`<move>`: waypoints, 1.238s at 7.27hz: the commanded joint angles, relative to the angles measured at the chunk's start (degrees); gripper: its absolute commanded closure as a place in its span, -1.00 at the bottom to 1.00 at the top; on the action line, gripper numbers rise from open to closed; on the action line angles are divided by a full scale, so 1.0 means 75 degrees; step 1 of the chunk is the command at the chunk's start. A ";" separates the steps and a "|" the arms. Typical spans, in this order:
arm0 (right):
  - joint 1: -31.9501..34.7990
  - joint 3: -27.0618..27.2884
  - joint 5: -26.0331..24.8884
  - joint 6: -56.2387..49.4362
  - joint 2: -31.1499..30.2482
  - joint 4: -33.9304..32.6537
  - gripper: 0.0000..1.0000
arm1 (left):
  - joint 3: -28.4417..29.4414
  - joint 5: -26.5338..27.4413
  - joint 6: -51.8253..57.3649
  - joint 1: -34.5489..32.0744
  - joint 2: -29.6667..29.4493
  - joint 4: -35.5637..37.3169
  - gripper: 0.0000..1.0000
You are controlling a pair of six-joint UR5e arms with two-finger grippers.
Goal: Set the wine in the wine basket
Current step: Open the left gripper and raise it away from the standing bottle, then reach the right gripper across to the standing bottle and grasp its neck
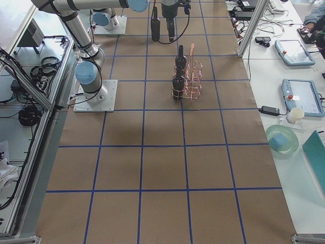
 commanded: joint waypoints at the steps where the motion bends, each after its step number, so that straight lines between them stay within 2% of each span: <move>1: 0.0065 0.0009 0.0309 0.0285 -0.0142 -0.0092 -1.00 | 0.0660 -0.0032 0.0104 0.0284 -0.0240 0.0489 -1.00; 3: 0.0775 -0.0084 0.0347 0.0857 -0.0156 -0.0336 -1.00 | 0.0683 -0.0113 0.1038 0.1427 -0.0358 0.0553 -1.00; 4: 0.1499 -0.0085 0.0254 0.2416 -0.0050 -0.0385 -1.00 | 0.0672 -0.0555 0.1100 0.1770 -0.0394 0.0542 -1.00; 6: 0.3197 -0.0259 -0.0319 0.4308 0.0754 -0.0955 -1.00 | 0.0672 -0.0607 0.1228 0.1867 -0.0441 0.0577 -1.00; 7: 0.3995 -0.0609 -0.0727 0.5188 0.1304 -0.0983 -1.00 | 0.0683 -0.0559 0.1578 0.1902 -0.0522 0.0728 -1.00; 9: 0.4867 -0.1301 -0.0685 0.6655 0.2115 -0.1203 -1.00 | 0.0917 -0.0571 0.1674 0.2497 -0.0570 0.0695 -1.00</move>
